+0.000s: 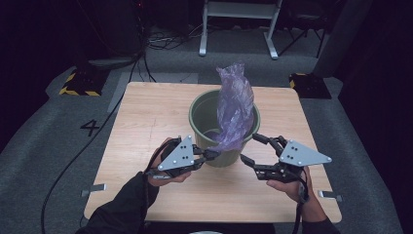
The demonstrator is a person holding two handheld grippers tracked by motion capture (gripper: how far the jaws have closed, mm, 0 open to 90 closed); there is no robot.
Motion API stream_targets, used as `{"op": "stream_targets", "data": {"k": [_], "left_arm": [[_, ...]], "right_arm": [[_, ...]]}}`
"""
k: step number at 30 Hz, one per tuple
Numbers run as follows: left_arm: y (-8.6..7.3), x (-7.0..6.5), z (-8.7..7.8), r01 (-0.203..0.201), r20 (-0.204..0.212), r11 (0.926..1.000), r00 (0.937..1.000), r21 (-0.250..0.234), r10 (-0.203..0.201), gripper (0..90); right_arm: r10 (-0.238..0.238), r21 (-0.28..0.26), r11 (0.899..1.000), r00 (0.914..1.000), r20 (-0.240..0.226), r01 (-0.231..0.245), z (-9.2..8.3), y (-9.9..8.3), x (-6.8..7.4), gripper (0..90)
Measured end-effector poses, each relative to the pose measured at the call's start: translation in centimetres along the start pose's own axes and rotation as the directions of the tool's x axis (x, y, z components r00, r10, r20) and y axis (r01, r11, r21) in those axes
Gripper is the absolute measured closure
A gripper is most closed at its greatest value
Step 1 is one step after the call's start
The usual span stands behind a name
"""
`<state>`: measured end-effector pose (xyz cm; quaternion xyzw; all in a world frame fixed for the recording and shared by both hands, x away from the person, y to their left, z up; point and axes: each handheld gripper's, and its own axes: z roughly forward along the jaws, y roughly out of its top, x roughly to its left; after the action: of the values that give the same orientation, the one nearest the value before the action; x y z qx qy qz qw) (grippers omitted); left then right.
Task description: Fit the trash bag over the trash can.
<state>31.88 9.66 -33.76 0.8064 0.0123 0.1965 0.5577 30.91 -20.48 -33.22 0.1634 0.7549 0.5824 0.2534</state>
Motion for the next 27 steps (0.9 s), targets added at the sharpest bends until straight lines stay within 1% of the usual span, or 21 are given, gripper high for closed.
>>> {"op": "stream_targets", "data": {"k": [6,8,12,16,17,19,20,21,22,23,24,25,27], "left_arm": [[-0.5,-1.2,1.4,-0.029,0.004,0.9987,0.9996,0.042,0.029,90.0],[-0.7,-1.4,1.8,-0.026,0.009,0.9983,0.9996,0.053,0.026,90.0],[-1.1,-1.8,2.5,-0.022,0.014,0.9975,0.9997,0.067,0.021,90.0],[-1.3,-2.2,3.1,-0.029,-0.001,0.9956,0.9996,0.089,0.029,90.0],[-1.3,-2.3,3.3,-0.04,-0.006,0.9946,0.9992,0.096,0.04,90.0],[-1.4,-2.6,3.7,-0.055,-0.019,0.992,0.9982,0.114,0.057,90.0],[-1.5,-2.7,3.9,-0.056,-0.027,0.991,0.9978,0.121,0.06,90.0],[-1.5,-2.9,4.1,-0.06,-0.036,0.9895,0.9972,0.131,0.066,90.0],[-1.6,-3.0,4.4,-0.063,-0.037,0.988,0.9969,0.141,0.069,90.0],[-1.8,-3.0,4.6,-0.063,-0.039,0.9873,0.9968,0.146,0.069,90.0],[-2.0,-3.1,4.8,-0.061,-0.039,0.9872,0.997,0.147,0.068,90.0],[-2.1,-3.2,5.0,-0.056,-0.037,0.9871,0.9973,0.15,0.062,90.0],[-2.2,-3.3,5.2,-0.057,-0.039,0.987,0.9972,0.151,0.063,90.0]], "right_arm": [[0.031,-0.039,0.999,0.9986,0.043,-0.03,-1.2,1.3,-0.3,27.2],[0.051,-0.035,0.998,0.9978,0.042,-0.049,-1.2,1.5,-0.4,26.2],[0.058,-0.027,0.998,0.9979,0.028,-0.057,-1.0,1.6,0.1,23.5],[0.063,-0.025,0.998,0.998,0.005,-0.063,-0.4,1.8,0.7,20.2],[0.065,-0.023,0.998,0.9979,-0.003,-0.065,-0.3,1.8,0.8,20.1],[0.067,-0.002,0.998,0.9978,0.008,-0.067,0.1,1.8,1.0,20.3],[0.075,0.004,0.997,0.9972,0.007,-0.075,0.2,1.7,1.0,21.6],[0.082,0.013,0.997,0.9966,-0.003,-0.082,0.4,1.5,1.1,27.6],[0.076,0.024,0.997,0.9971,0.002,-0.076,0.5,1.3,1.3,40.4],[0.056,0.035,0.998,0.9982,0.019,-0.057,0.5,1.1,1.4,52.3],[0.043,0.044,0.998,0.9989,0.021,-0.044,0.5,0.9,1.4,59.4],[0.048,0.055,0.997,0.9987,0.018,-0.049,0.5,0.5,1.3,70.8],[0.05,0.07,0.996,0.9984,0.025,-0.052,0.4,0.0,1.1,82.2]]}}
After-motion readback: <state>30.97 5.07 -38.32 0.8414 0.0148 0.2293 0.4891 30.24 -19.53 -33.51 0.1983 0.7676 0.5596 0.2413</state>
